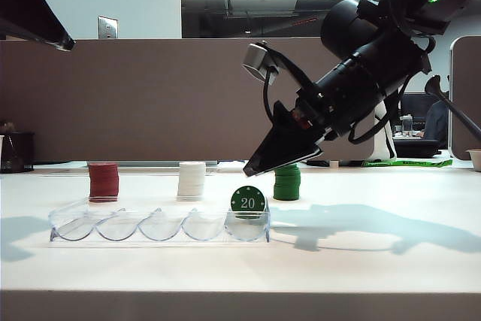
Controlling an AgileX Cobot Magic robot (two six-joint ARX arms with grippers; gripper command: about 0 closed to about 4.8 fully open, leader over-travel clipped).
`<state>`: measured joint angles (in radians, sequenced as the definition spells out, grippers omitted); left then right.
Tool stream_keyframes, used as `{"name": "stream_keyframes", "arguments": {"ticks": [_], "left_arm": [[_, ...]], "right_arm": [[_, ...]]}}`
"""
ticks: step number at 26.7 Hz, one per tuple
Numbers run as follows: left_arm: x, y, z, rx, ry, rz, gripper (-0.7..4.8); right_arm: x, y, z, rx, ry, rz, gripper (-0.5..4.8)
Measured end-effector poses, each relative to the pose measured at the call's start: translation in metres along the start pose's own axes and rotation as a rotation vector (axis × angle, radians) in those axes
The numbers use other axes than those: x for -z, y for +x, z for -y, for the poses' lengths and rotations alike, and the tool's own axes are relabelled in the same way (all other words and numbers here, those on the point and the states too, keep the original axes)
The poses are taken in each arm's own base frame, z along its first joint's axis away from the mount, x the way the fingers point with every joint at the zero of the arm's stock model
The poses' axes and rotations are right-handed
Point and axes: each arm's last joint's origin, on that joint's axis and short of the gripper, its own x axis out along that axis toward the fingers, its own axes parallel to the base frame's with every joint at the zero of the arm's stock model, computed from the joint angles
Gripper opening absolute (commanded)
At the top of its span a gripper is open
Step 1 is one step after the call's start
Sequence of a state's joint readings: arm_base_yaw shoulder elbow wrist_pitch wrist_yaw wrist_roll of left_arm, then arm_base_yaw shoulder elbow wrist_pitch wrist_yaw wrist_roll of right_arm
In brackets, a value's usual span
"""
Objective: Pick up the chip in the box and place it on the pile of chips with the same color.
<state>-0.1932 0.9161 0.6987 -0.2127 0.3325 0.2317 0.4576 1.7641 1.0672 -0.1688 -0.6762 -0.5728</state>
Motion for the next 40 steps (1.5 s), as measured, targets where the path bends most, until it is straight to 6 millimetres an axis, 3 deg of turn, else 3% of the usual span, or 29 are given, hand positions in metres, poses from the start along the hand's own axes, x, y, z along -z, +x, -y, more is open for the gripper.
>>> {"name": "stream_keyframes", "arguments": {"ticks": [20,40], "left_arm": [[0.0,0.002,-0.001,0.0,0.0,0.0,-0.06],[0.0,0.003,-0.001,0.001,0.0,-0.002,-0.06]], "right_arm": [[0.008,0.007,0.0,-0.045,0.032,-0.014,1.57],[0.0,0.011,0.001,-0.034,-0.02,0.045,1.48]]}}
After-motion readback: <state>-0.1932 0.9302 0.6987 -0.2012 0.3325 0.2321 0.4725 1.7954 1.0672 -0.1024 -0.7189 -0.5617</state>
